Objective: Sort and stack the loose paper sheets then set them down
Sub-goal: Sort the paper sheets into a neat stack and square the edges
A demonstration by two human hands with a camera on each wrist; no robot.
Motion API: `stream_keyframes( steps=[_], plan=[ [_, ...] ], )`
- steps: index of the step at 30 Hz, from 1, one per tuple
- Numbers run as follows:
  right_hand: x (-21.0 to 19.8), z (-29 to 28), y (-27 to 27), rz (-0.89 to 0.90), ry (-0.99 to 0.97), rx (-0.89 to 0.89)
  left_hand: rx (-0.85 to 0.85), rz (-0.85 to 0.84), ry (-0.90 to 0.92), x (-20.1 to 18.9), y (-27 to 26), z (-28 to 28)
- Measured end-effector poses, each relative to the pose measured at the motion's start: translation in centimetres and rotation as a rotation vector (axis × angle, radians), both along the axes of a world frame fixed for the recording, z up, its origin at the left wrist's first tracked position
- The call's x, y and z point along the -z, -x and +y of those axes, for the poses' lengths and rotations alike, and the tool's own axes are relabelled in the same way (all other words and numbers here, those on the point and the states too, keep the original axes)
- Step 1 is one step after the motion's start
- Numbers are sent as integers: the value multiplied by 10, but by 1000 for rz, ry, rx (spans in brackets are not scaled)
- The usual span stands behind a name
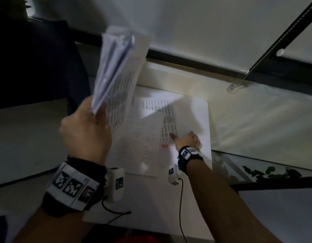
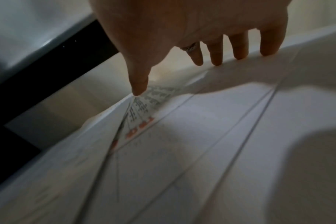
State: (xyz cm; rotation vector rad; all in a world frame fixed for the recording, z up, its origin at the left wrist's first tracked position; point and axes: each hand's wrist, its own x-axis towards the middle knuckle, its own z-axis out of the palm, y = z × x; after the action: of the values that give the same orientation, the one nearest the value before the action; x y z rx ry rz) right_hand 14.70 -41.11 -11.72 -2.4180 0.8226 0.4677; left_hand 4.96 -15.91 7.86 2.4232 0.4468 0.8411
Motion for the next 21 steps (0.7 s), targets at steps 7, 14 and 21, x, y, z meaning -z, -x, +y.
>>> stream_keyframes(
  steps=[7, 14, 21],
  plan=[
    [0, 48, -4, 74, 164, -229, -78, -11, 135, -22, -9, 11],
    [-2, 61, -15, 75, 251, -212, -89, -40, 254, -20, -14, 19],
    [5, 113, 6, 69, 156, -242, -115, -59, 312, -15, -19, 25]
  ],
)
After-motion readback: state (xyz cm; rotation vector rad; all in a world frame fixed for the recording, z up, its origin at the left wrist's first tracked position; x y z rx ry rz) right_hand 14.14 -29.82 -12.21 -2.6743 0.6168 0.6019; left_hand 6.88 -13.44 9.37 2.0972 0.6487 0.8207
